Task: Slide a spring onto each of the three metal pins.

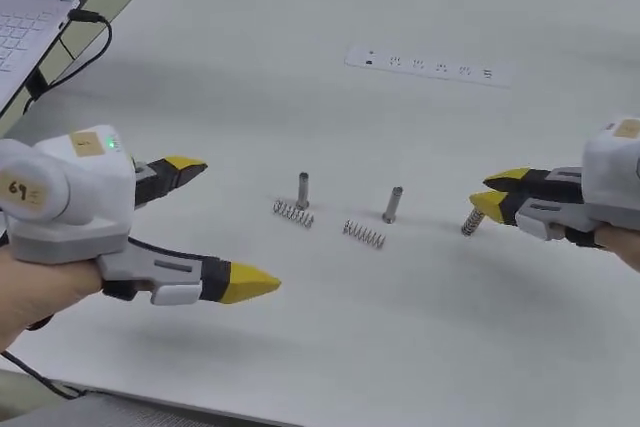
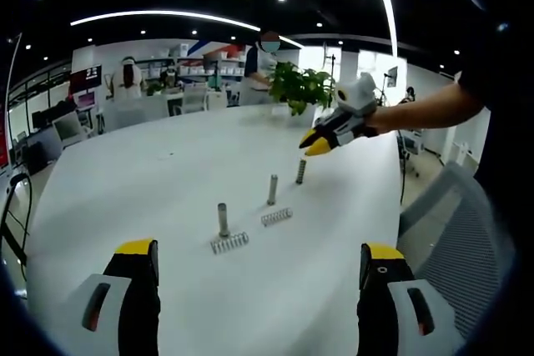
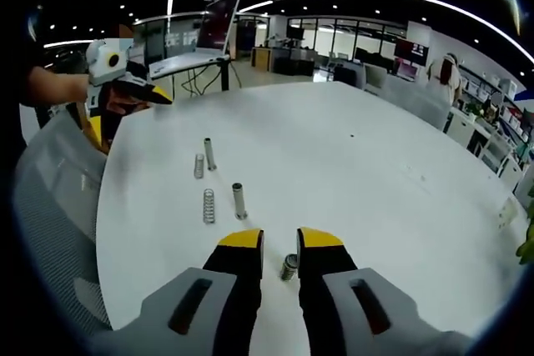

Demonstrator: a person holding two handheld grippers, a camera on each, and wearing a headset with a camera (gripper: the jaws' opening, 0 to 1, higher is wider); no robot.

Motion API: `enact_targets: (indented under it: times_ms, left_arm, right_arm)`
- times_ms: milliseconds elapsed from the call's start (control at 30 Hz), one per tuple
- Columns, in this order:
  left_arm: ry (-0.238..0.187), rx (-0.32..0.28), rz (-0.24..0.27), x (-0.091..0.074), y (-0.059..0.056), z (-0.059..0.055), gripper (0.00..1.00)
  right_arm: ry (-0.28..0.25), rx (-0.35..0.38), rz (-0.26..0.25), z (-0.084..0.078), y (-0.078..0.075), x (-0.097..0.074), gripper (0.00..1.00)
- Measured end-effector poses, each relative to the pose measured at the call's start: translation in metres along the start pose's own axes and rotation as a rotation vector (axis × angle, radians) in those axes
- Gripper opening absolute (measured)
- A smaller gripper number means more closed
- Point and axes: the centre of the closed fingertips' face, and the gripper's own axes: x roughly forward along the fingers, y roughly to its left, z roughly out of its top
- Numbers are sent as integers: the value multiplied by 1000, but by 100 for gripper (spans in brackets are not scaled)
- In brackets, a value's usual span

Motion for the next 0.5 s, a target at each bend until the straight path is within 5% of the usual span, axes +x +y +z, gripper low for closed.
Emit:
enact_targets:
  times_ms: [500]
  left_arm:
    - [0, 7, -1, -1, 0, 2, 98]
  right_arm:
    - [-48, -45, 109, 25, 50, 7, 15]
